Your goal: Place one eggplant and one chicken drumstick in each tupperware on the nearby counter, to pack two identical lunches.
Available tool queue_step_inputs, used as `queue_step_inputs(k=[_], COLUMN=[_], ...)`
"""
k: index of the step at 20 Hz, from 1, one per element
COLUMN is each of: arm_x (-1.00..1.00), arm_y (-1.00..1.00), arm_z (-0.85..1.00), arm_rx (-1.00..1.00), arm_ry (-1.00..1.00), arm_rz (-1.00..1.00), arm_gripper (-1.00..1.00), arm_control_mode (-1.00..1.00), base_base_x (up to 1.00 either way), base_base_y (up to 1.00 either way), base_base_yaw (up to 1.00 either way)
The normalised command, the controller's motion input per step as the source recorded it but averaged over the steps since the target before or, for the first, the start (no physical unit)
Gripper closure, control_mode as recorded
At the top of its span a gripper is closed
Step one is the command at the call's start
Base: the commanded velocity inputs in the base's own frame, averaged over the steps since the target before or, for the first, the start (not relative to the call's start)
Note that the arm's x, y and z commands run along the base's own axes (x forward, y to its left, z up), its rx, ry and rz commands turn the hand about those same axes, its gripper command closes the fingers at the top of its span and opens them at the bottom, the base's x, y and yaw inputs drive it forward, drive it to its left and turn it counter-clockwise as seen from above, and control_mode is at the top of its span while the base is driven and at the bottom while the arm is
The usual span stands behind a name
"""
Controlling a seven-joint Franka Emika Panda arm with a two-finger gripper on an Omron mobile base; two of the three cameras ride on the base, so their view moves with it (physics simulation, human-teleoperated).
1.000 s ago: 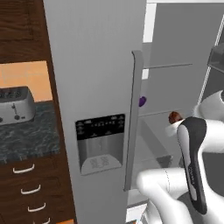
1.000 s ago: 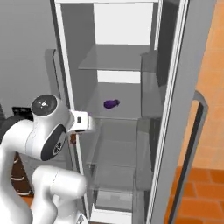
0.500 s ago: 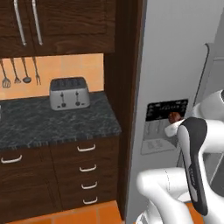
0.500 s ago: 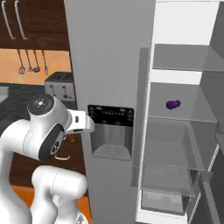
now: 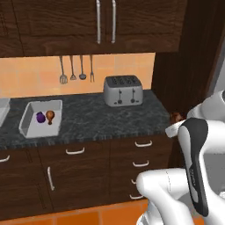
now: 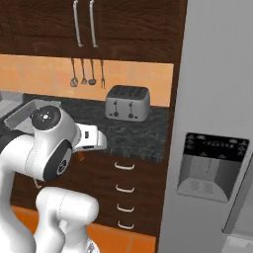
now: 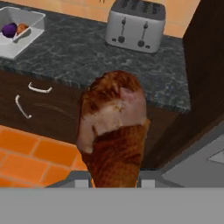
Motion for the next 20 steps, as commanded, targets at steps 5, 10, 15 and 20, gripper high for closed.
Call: queue_step_inputs(k=[5,10,15,20], arm_x=[0.0,0.0,0.0,0.0], arm_y=[0.0,0.0,0.0,0.0], arm_z=[0.0,0.0,0.0,0.0], arm_rx=[0.0,0.0,0.0,0.0], arm_ry=[0.0,0.0,0.0,0.0], arm_rz=[0.0,0.0,0.0,0.0], arm_gripper=[1.0,1.0,1.0,1.0], arm_control_mode=[1.0,1.0,1.0,1.0], base_base_x=[0.58,0.66,0.21,0.35], base_base_y=[1.0,1.0,1.0,1.0], base_base_yaw=[0.15,0.06,0.09,0.03])
